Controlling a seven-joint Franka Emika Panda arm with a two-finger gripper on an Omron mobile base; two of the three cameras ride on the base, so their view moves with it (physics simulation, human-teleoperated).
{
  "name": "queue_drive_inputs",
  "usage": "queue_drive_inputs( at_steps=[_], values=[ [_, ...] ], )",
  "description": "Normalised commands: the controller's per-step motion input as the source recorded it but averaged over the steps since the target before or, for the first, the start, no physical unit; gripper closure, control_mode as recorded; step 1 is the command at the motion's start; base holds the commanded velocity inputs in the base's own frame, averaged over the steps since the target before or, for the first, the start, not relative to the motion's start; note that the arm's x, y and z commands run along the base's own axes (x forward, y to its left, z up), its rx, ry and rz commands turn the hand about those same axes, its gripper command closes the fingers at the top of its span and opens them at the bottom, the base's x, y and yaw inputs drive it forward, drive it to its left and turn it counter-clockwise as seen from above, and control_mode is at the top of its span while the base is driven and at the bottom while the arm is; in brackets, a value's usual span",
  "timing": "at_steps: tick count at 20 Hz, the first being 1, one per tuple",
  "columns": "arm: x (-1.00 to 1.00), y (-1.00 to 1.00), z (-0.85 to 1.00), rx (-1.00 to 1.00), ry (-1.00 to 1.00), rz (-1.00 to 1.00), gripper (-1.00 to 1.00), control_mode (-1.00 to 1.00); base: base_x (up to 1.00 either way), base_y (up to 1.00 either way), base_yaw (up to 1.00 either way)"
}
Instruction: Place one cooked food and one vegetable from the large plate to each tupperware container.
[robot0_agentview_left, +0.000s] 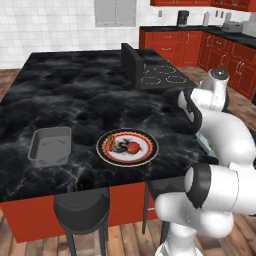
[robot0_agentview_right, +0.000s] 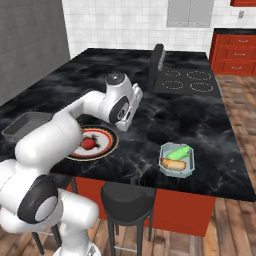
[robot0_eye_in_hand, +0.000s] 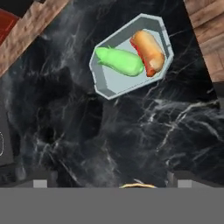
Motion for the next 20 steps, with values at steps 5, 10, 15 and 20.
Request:
queue_drive_inputs(
  at_steps=[5,10,15,20],
  values=[
    [0.39,0.43,0.01,-0.15,0.30,0.53,-1.00,-1.00,0.00,0.00,0.00],
    [0.20,0.08,-0.02,-0.03,0.09,0.50,-1.00,-1.00,0.00,0.00,0.00],
    [0.01,0.45,-0.21,-0.01,-0.04,0.35,-1.00,-1.00,0.00,0.00,0.00],
    [0.11,0.99,-0.29,-0.13,0.03,0.21,-1.00,-1.00,0.00,0.00,0.00]
  ],
)
